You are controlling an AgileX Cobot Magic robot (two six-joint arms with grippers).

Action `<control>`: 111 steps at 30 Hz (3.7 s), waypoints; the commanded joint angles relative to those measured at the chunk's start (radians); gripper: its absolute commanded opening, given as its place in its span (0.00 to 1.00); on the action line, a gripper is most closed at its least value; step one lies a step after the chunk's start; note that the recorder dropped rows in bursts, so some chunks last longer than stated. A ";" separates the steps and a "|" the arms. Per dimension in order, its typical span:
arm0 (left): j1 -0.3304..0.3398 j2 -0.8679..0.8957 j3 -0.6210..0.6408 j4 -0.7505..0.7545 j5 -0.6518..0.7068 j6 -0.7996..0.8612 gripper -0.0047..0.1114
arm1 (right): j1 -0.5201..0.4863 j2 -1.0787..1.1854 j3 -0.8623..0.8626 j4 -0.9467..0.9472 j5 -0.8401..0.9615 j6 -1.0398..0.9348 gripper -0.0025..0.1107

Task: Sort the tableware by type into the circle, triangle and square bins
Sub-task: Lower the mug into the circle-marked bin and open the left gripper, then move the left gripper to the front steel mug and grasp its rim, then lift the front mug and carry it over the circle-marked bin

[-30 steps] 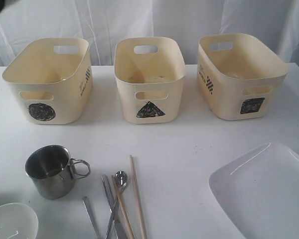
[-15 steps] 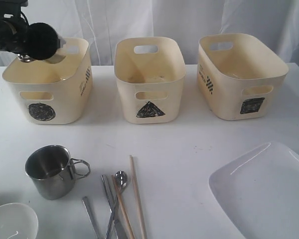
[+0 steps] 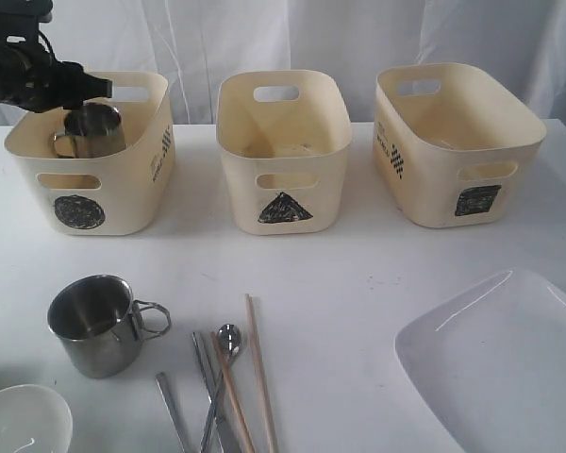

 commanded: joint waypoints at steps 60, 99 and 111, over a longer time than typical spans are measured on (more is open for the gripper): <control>-0.050 -0.294 0.396 -1.140 0.620 1.106 0.49 | -0.006 -0.007 0.001 0.000 -0.013 0.015 0.02; -0.050 -0.614 0.264 -0.753 -0.025 1.056 0.04 | -0.006 -0.007 0.001 0.000 -0.013 0.015 0.02; -0.049 -0.123 0.267 -0.919 -0.581 1.181 0.04 | -0.006 -0.007 0.001 0.000 -0.013 0.015 0.02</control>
